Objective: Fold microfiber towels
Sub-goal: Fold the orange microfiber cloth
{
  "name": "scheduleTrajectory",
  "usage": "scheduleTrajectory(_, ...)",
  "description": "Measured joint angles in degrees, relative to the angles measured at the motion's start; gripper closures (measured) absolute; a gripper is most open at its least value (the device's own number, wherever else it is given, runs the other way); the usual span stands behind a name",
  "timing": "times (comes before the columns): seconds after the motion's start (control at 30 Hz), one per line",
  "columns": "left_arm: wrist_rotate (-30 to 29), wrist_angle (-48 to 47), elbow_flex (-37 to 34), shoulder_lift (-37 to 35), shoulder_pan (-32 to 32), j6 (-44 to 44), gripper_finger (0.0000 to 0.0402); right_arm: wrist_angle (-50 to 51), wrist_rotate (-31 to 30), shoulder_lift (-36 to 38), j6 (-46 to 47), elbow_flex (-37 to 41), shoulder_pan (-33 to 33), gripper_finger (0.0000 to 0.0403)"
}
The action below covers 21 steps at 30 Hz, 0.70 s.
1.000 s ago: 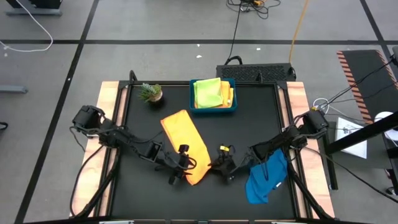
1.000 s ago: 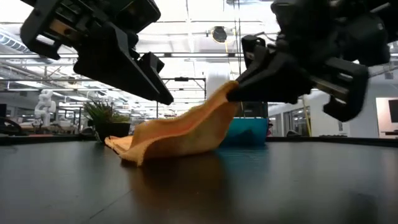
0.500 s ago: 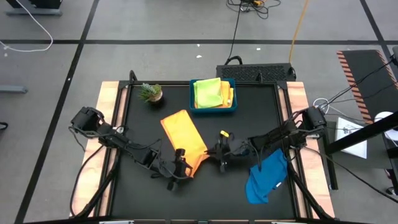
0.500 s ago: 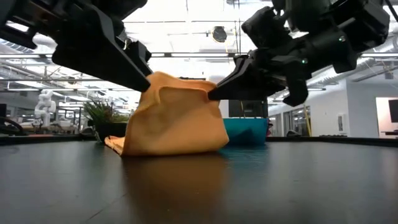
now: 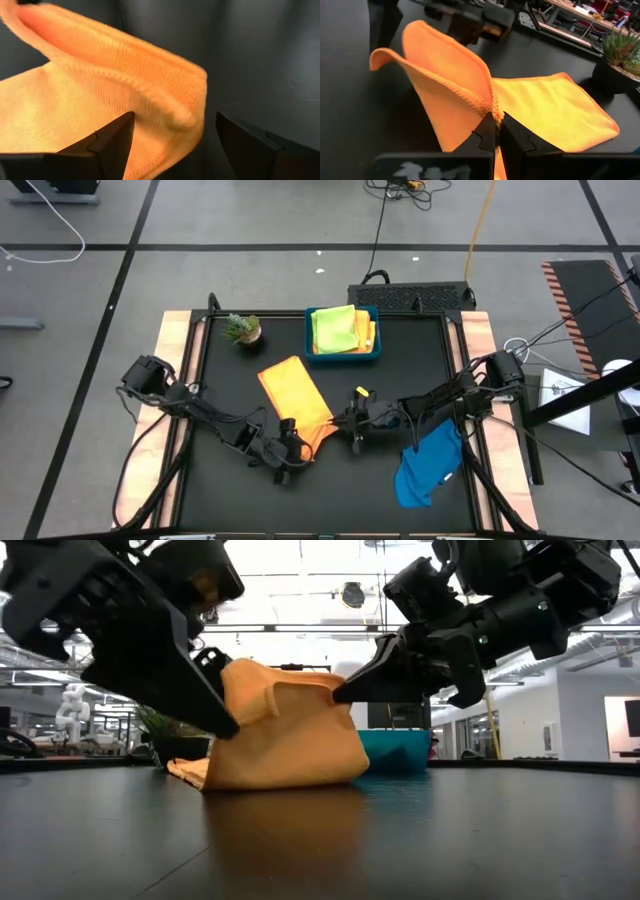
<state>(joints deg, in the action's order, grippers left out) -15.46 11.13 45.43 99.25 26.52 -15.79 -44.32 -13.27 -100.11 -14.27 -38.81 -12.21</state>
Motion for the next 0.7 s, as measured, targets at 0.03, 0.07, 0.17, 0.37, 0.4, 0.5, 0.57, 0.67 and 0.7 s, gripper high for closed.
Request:
scheduleTrajectory(0.03, 0.04, 0.89, 0.0, 0.75, 0.09, -0.01, 0.0116, 0.07, -0.01, 0.01, 0.26, 0.0, 0.11, 0.0401)
scheduleTrajectory(0.07, 0.19, 1.81, 0.0, 1.43, 0.1, -0.04, 0.0115, 0.14, -0.03, 0.01, 0.61, 0.0, 0.18, 0.0401)
scheduleTrajectory(0.17, -0.08, 3.45, 0.0, 2.92, 0.19, -0.16, 0.0116, 0.22, -0.01, 0.01, 1.64, 0.0, 0.63, 0.0401)
scheduleTrajectory(0.37, -9.74, 4.08, 0.0, 3.49, -0.79, -5.4, 0.0144, 0.37, -0.01, 0.01, 1.84, 0.0, 1.05, 0.0401)
scheduleTrajectory(0.4, -10.67, 4.04, 0.0, 3.49, -1.05, -5.93, 0.0153, 0.38, -0.01, 0.01, 1.82, 0.0, 1.05, 0.0401)
scheduleTrajectory(0.5, -11.17, 4.05, 0.0, 3.49, -1.62, -5.13, 0.0188, 0.4, 0.01, 0.01, 2.0, 0.0, 1.05, 0.0401)
scheduleTrajectory(0.57, -11.15, 3.97, 0.0, 3.49, -1.75, -4.05, 0.0224, 0.52, 0.01, 0.01, 2.07, 0.0, 1.04, 0.0399)
scheduleTrajectory(0.67, -11.15, 3.97, 0.0, 3.49, -1.75, -2.18, 0.0293, 2.34, -0.05, 0.11, 1.53, 0.0, 1.05, 0.0387)
scheduleTrajectory(0.7, -10.99, 3.88, 0.0, 3.49, -1.75, -2.09, 0.0319, 3.52, -0.05, 0.26, 1.36, 0.0, 1.05, 0.0381)
